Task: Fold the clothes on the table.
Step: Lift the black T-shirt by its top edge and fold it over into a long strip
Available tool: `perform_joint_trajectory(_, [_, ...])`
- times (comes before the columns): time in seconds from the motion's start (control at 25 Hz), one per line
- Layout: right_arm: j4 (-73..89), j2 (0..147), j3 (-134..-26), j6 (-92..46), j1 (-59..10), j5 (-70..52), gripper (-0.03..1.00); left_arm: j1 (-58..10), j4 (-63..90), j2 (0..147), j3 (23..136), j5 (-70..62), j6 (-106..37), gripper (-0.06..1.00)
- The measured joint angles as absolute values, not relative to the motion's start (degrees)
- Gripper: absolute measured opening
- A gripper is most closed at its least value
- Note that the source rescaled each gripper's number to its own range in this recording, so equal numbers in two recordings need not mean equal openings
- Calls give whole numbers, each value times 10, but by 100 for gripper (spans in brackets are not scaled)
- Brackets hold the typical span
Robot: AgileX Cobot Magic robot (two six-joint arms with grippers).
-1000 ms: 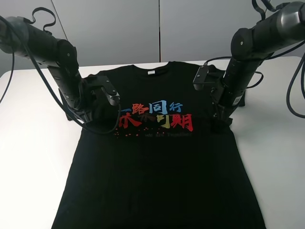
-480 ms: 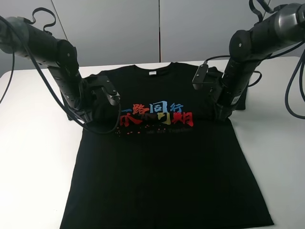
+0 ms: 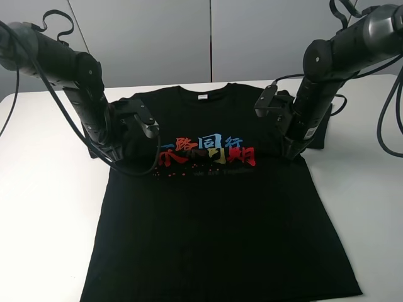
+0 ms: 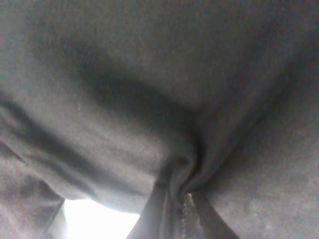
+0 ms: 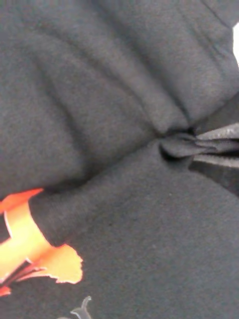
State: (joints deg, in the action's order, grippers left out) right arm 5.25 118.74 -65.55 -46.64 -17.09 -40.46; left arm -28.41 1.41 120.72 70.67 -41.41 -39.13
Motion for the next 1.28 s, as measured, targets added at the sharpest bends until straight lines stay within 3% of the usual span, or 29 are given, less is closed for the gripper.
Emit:
perform_joint_trajectory(0.48, [-79, 1071, -691, -319, -171, -263, 0, -284, 13, 1136, 801, -422, -364, 0])
perform_joint_trajectory(0.88, [-128, 1029, -808, -267, -171, -280, 0, -284, -3, 1041, 885, -423, -363, 0])
perform_joint_trajectory(1.28, [-121, 971, -820, -265, -171, -382, 0, -284, 14, 1011, 893, -502, -361, 0])
